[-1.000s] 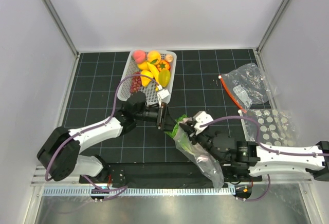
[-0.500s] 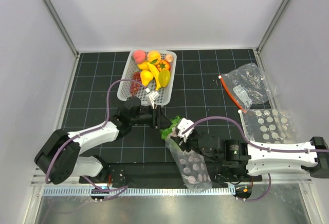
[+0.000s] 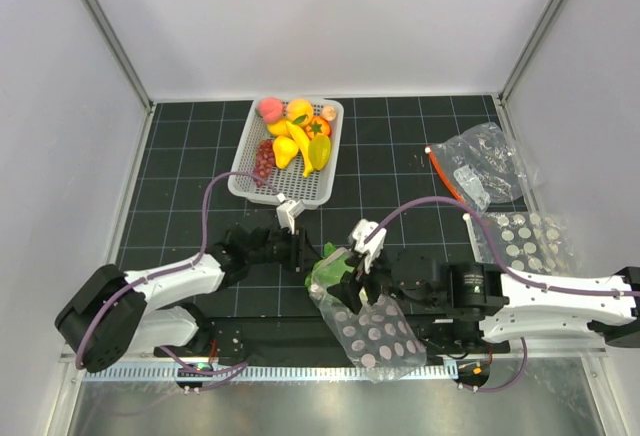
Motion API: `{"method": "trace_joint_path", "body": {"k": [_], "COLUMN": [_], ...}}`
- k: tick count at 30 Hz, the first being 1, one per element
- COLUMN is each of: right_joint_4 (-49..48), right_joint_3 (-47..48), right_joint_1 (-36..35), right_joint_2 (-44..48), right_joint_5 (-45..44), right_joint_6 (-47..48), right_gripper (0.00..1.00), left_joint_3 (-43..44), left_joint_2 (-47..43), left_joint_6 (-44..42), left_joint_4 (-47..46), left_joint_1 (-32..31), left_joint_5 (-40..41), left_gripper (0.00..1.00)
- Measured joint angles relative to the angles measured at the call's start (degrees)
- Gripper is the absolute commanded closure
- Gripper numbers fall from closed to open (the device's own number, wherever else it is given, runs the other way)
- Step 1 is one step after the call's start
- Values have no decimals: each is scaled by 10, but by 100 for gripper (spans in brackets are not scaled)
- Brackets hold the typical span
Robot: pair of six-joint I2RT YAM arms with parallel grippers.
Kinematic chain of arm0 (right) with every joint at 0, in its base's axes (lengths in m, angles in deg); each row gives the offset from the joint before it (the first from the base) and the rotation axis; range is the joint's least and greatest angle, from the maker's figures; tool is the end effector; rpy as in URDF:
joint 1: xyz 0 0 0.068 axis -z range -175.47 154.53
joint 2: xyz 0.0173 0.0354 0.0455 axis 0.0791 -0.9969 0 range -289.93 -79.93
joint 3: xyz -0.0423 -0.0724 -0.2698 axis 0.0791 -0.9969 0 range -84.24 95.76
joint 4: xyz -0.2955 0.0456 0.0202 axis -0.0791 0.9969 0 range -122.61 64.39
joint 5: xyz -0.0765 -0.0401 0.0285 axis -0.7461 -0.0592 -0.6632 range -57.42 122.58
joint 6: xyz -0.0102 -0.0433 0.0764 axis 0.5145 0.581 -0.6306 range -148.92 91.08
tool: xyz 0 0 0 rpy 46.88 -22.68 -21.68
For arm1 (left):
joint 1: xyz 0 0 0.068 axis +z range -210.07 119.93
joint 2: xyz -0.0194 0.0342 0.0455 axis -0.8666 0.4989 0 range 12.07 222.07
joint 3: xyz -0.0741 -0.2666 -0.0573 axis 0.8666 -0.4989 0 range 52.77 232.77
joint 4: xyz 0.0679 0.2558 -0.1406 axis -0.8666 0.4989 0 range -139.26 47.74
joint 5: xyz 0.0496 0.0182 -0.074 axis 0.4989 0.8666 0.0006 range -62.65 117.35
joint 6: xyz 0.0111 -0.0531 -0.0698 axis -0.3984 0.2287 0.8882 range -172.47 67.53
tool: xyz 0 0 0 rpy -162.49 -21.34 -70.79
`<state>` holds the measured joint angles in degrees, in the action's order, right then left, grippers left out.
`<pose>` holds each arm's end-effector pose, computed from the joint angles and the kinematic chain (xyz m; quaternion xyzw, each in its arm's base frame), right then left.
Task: Place the food in the zip-top bag and seal the zipper
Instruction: Adjust the fake vegetable in the zipper food storage bag.
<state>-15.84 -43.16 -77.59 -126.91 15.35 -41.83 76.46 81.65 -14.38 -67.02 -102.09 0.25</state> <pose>0.0588 0.2551 0.2867 -0.3991 0.7244 0.3199 0.4621 0.1937 -0.2228 0.1393 0.1489 0.8293 -0.4754 0.2532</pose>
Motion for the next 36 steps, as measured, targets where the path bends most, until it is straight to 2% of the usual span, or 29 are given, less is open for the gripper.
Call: {"method": "trace_joint_path", "body": {"k": [3, 6, 8, 12, 14, 18, 21, 22, 24, 25, 28, 29, 32, 36], "right_joint_4": [43, 74, 91, 89, 83, 56, 0, -16, -57, -76, -112, -118, -129, -142], "right_joint_3": [41, 53, 51, 20, -4, -44, -72, -78, -89, -95, -111, -113, -114, -114], "right_joint_1": [3, 30, 82, 207, 236, 250, 270, 278, 295, 300, 303, 303, 302, 303], "right_joint_2": [2, 1, -6, -32, -46, -101, -139, -149, -171, -178, -177, -172, -143, -111], "right_joint_5": [-29, -37, -13, 51, 78, 133, 188, 206, 240, 250, 259, 259, 255, 235], "right_joint_6": [-49, -89, -109, -142, -154, -179, -199, -205, -220, -227, -236, -235, -224, -195], "right_gripper": [26, 19, 7, 1, 1, 1, 16, 27, 33, 41, 54, 63, 74, 75], "left_joint_3": [-11, -17, -20, -24, -25, -25, -26, -26, -28, -28, -28, -28, -28, -21], "left_joint_2": [-14, -23, -26, -30, -32, -35, -35, -34, -31, -29, -26, -26, -26, -26], "left_joint_6": [-7, -14, -18, -26, -26, -27, -28, -29, -31, -32, -40, -42, -46, -60], "left_joint_4": [6, 20, 27, 36, 40, 41, 42, 41, 40, 39, 38, 37, 28, 25], "left_joint_1": [-9, -17, -22, -28, -31, -39, -47, -49, -56, -59, -69, -71, -76, -78], "left_joint_5": [4, 8, 11, 16, 18, 23, 31, 33, 37, 39, 51, 54, 59, 61], "left_gripper": [57, 56, 55, 53, 52, 49, 47, 46, 45, 43, 39, 39, 37, 36]}}
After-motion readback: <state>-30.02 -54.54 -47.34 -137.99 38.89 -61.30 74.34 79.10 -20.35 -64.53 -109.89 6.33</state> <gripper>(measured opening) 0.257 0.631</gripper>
